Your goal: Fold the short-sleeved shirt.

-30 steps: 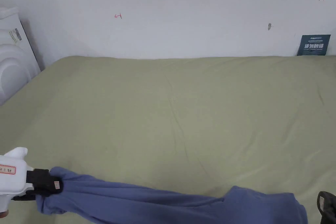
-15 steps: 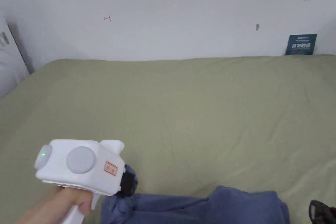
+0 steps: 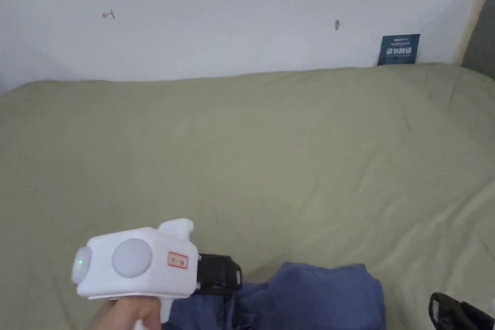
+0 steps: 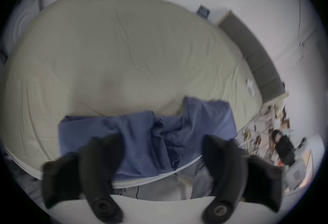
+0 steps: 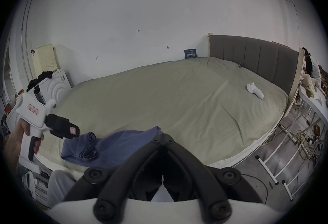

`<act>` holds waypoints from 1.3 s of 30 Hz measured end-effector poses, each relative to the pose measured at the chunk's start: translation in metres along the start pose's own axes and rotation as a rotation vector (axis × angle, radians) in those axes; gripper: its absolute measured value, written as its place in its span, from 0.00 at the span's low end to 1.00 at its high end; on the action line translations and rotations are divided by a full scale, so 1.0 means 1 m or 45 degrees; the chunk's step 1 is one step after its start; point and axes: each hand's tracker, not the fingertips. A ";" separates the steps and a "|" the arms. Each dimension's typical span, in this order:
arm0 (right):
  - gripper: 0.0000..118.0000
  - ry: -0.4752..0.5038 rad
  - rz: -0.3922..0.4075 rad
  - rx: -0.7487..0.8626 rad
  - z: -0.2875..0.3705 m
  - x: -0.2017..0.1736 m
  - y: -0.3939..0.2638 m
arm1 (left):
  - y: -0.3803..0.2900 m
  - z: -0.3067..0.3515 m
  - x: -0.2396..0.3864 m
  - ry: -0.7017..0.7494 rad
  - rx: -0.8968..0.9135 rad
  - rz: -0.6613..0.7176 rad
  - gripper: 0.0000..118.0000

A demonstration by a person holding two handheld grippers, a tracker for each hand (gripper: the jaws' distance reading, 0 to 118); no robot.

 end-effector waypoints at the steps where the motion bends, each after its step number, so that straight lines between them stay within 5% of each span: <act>1: 0.01 0.009 -0.008 -0.006 -0.001 -0.001 0.000 | 0.000 0.009 -0.011 0.007 0.017 0.018 0.06; 7: 0.01 0.049 -0.012 -0.047 -0.012 -0.011 -0.006 | -0.007 -0.025 -0.052 0.050 -0.071 0.172 0.00; 14: 0.01 0.046 0.021 -0.089 -0.011 -0.018 -0.008 | -0.038 -0.113 -0.028 -0.257 -0.232 0.252 0.00; 22: 0.01 0.061 0.057 -0.078 -0.017 -0.032 -0.002 | -0.021 -0.005 -0.053 -0.132 -0.118 0.008 0.00; 29: 0.01 0.120 0.123 -0.126 -0.031 -0.059 -0.007 | -0.032 0.049 -0.149 0.102 -0.072 0.145 0.00; 31: 0.01 0.127 0.132 -0.139 -0.033 -0.066 -0.008 | -0.034 0.041 -0.166 0.048 -0.066 0.163 0.19; 32: 0.01 0.126 0.141 -0.143 -0.033 -0.069 -0.009 | -0.035 0.038 -0.169 0.019 -0.053 0.156 0.45; 35: 0.01 0.137 0.178 -0.151 -0.033 -0.076 -0.010 | -0.035 0.021 -0.179 -0.141 -0.042 0.185 0.76; 36: 0.01 0.134 0.187 -0.153 -0.033 -0.077 -0.010 | -0.034 0.013 -0.182 -0.197 -0.065 0.210 1.00; 39: 0.01 0.128 0.201 -0.160 -0.033 -0.078 -0.008 | -0.036 -0.003 -0.178 -0.251 -0.065 0.255 1.00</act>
